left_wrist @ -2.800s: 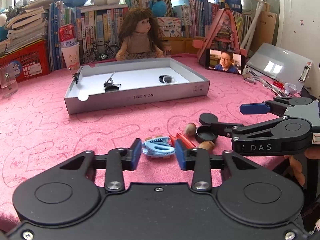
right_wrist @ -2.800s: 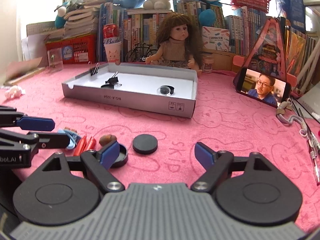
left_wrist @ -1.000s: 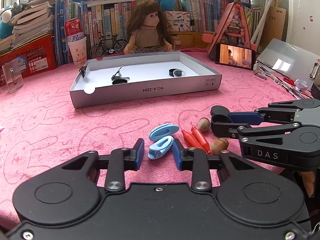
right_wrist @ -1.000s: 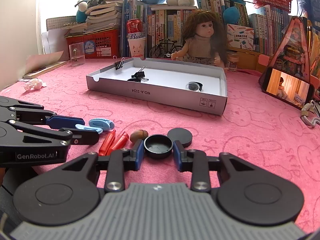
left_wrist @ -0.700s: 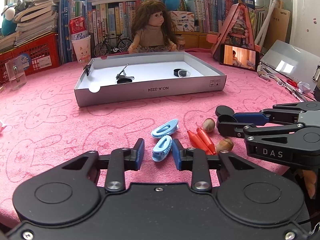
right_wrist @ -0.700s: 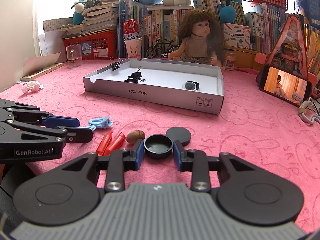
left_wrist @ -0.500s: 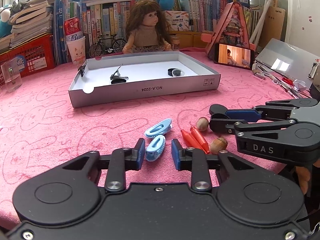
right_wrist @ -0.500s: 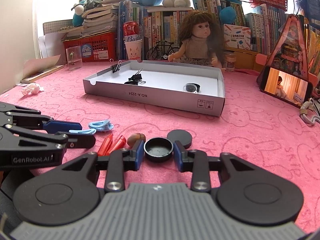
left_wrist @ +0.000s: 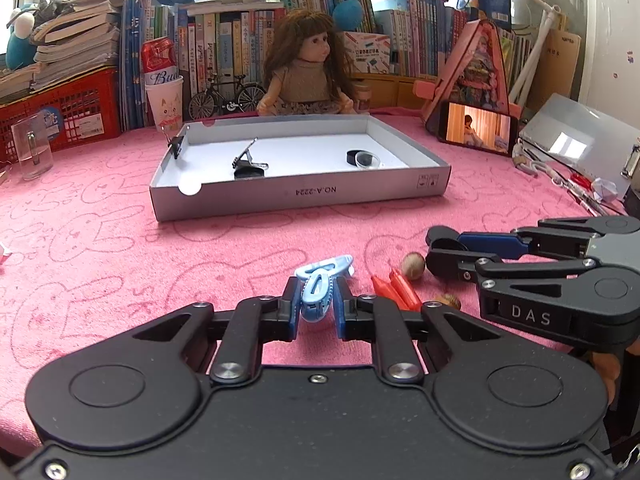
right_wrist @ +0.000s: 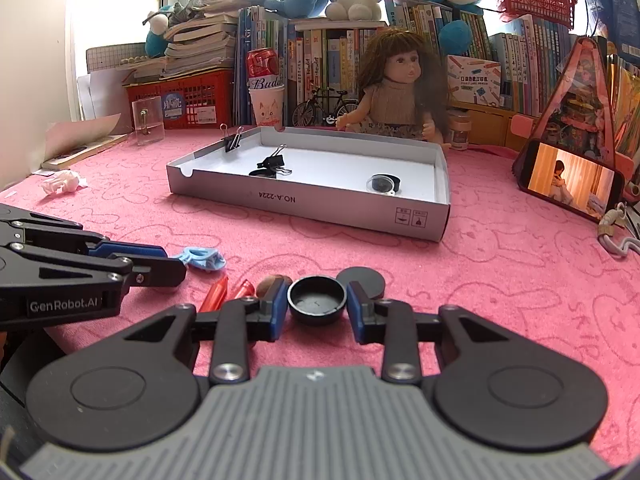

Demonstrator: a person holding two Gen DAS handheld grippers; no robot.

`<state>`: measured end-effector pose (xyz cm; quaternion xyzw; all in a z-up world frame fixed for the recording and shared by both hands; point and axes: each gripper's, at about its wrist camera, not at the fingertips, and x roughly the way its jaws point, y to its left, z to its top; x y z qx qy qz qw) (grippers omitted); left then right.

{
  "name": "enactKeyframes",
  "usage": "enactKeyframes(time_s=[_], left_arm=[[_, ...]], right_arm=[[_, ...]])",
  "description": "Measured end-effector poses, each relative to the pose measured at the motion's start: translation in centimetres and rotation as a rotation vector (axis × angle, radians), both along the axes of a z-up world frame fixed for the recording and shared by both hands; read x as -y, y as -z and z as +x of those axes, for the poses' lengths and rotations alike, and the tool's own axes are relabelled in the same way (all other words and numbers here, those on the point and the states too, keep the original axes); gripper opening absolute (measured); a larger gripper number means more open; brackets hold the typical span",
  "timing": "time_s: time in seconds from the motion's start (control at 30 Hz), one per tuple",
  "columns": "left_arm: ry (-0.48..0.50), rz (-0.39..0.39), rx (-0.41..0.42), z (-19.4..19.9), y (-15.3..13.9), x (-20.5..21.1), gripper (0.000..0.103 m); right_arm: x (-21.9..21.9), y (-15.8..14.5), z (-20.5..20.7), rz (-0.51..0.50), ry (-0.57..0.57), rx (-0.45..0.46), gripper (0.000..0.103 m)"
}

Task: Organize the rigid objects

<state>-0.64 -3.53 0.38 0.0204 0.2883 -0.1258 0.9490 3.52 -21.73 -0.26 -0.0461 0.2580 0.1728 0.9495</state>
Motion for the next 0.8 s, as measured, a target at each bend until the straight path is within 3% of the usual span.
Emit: enactKeyframes(time_s=[0.8], left_arm=[[-0.051,-0.043,0.074,3.7,-3.3,-1.1,0.016]], right_arm=[[1.1,-2.3,2.7,0.054,0.118,-0.012,0.038]])
